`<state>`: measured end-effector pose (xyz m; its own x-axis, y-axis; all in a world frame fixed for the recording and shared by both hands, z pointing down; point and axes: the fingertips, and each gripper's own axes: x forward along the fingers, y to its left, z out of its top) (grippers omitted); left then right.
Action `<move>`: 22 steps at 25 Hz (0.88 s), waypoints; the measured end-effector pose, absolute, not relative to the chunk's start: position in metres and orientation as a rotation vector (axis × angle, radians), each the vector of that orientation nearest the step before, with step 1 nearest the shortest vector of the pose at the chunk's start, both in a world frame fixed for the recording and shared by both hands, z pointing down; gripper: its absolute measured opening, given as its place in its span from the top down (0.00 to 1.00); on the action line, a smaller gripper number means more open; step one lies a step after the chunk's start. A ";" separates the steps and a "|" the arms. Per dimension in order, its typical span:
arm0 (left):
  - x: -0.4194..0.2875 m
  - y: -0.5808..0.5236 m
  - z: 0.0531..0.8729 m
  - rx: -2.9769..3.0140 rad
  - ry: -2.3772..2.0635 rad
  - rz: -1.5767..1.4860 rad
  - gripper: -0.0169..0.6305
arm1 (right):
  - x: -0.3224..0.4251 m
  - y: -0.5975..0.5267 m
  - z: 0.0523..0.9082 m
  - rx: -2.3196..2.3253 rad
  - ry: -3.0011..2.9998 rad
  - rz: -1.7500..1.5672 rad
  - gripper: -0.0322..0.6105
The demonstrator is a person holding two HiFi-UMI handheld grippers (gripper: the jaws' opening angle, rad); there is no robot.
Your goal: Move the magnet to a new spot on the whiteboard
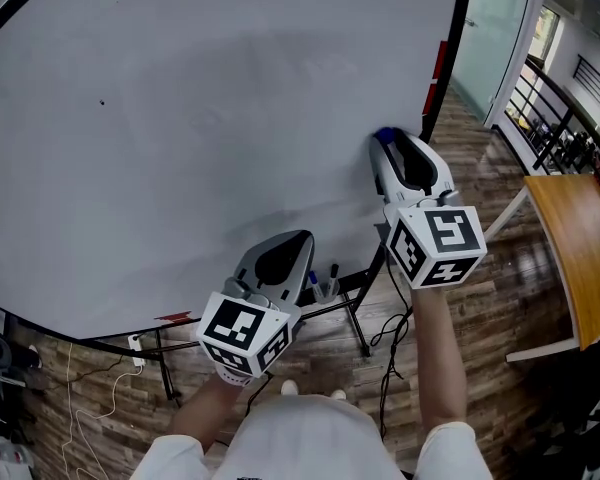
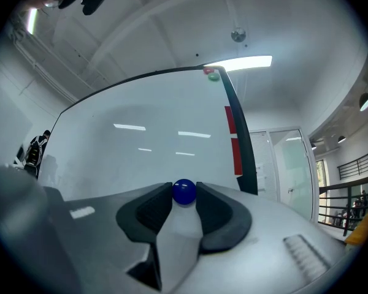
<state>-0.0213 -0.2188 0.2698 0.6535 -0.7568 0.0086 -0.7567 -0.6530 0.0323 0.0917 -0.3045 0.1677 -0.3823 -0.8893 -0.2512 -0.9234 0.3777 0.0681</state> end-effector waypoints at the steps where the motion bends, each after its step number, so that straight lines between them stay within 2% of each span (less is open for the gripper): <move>1: -0.023 -0.219 0.270 2.825 -1.296 -0.008 0.96 | 0.091 -0.303 0.169 -1.639 2.455 0.298 0.74; 22: -0.046 -0.196 0.290 2.793 -1.317 -0.029 0.96 | 0.092 -0.223 0.215 -1.700 2.413 0.347 0.74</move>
<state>-0.0456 -0.1956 0.2898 0.6365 -0.7713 0.0056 -0.7702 -0.6353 0.0563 0.0916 -0.2230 0.2149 -0.3363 -0.9024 -0.2695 -0.9418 0.3235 0.0918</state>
